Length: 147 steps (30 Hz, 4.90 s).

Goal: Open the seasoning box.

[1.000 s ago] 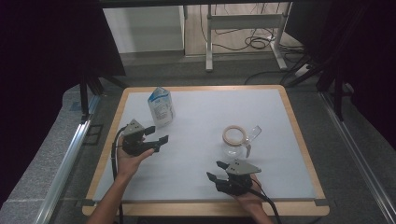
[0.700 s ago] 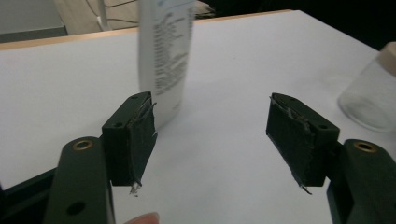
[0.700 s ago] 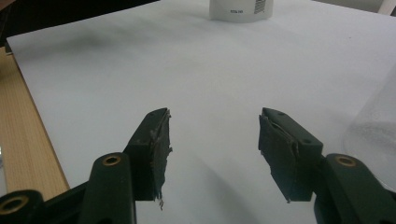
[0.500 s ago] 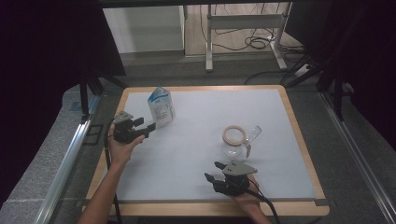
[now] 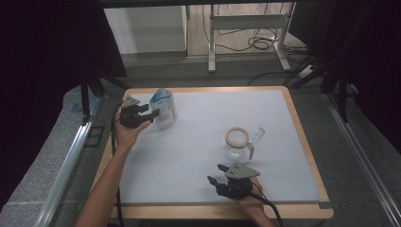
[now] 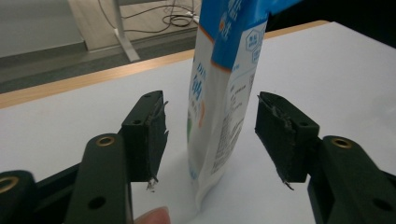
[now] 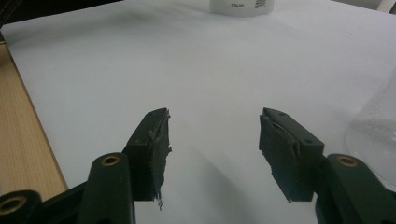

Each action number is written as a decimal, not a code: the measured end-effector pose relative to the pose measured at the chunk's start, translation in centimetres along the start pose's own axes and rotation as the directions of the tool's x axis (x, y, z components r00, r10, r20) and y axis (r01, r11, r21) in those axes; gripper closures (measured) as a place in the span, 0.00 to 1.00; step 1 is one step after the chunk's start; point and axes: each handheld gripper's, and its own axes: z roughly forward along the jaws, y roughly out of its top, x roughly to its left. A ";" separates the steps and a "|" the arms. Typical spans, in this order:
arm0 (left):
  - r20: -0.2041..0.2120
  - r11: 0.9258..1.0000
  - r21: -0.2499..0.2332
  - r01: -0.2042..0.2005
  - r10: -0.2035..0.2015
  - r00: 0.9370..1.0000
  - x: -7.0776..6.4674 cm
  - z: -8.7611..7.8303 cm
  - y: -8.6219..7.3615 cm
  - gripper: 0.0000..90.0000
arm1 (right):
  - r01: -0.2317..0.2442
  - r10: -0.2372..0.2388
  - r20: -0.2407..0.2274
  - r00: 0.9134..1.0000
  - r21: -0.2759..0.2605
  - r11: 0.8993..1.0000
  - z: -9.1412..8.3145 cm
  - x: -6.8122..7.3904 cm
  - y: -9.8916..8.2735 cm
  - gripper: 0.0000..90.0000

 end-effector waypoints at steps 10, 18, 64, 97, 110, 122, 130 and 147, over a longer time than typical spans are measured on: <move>0.048 0.996 -0.036 0.087 -0.085 0.995 0.7 1.9 -0.3 0.72 | 0.004 -0.004 0.009 1.000 0.006 1.000 0.1 0.0 -0.2 0.48; 0.065 0.994 -0.046 0.098 -0.095 0.993 0.5 2.4 -0.3 0.90 | 0.001 -0.002 0.016 1.000 0.009 1.000 0.1 0.0 -0.3 0.48; 0.303 0.994 -0.074 0.074 -0.048 0.952 -3.5 -2.8 0.9 1.00 | 0.015 -0.015 0.013 1.000 -0.037 0.999 1.0 0.4 0.4 0.48; 0.441 0.996 -0.083 0.015 0.023 0.897 -10.9 -4.5 1.5 1.00 | 0.037 -0.025 0.167 0.986 -0.067 0.997 6.4 2.0 3.4 0.30; 0.472 0.997 -0.072 0.018 0.018 0.881 -12.5 -4.5 1.4 1.00 | -0.005 0.020 0.226 0.974 -0.066 0.998 8.5 1.0 3.7 0.25; 0.499 0.998 -0.055 0.026 0.005 0.866 -13.4 -3.6 1.5 1.00 | 0.018 0.002 0.222 0.975 -0.088 0.996 9.1 0.8 4.0 0.31; 0.504 0.999 -0.028 0.043 -0.023 0.863 -13.6 -2.5 1.9 1.00 | -0.002 0.020 0.188 0.982 -0.096 0.995 8.7 0.5 3.7 0.36; 0.497 1.000 0.000 0.014 -0.012 0.868 -15.1 -1.3 2.9 1.00 | -0.002 0.016 0.168 0.986 -0.082 0.997 7.5 0.9 3.7 0.37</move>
